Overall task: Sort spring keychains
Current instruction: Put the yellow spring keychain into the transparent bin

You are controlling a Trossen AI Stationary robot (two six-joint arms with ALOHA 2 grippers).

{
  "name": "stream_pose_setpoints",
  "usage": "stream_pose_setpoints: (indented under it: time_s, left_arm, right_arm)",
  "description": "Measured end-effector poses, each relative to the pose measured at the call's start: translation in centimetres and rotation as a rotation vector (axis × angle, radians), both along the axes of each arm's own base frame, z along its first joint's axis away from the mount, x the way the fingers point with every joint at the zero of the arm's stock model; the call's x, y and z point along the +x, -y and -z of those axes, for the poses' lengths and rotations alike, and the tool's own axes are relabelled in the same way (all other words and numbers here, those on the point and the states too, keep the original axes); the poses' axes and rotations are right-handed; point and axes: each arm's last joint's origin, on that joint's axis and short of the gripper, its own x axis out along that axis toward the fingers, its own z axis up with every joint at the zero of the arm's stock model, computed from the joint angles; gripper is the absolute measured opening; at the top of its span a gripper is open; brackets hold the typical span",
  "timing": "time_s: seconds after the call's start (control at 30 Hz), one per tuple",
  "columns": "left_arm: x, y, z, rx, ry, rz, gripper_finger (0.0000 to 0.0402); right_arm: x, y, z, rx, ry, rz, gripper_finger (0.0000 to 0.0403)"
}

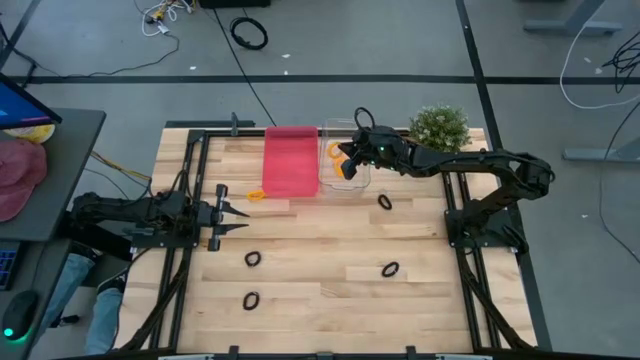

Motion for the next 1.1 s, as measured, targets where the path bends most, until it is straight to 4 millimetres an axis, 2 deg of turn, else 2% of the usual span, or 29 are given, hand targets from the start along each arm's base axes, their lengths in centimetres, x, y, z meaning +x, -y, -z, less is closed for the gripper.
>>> stream_pose_setpoints:
  time_s: [0.3, 0.83, 1.1]
  left_arm:
    - [0.0, 0.0, 0.0, 0.0, 0.0, 0.0, 0.0112]
    - [0.0, 0.0, 0.0, 0.0, 0.0, 0.0, 0.0112]
    - [0.0, 0.0, 0.0, 0.0, 0.0, 0.0, 0.0112]
  right_arm:
    - [-0.17, 0.53, -0.12, -0.02, 0.004, 0.01, 0.0022]
    - [-0.18, 0.6, -0.18, -0.037, 0.0, 0.003, 0.0188]
    - [0.01, 0.75, -1.0, -0.128, 0.039, -0.02, 0.0223]
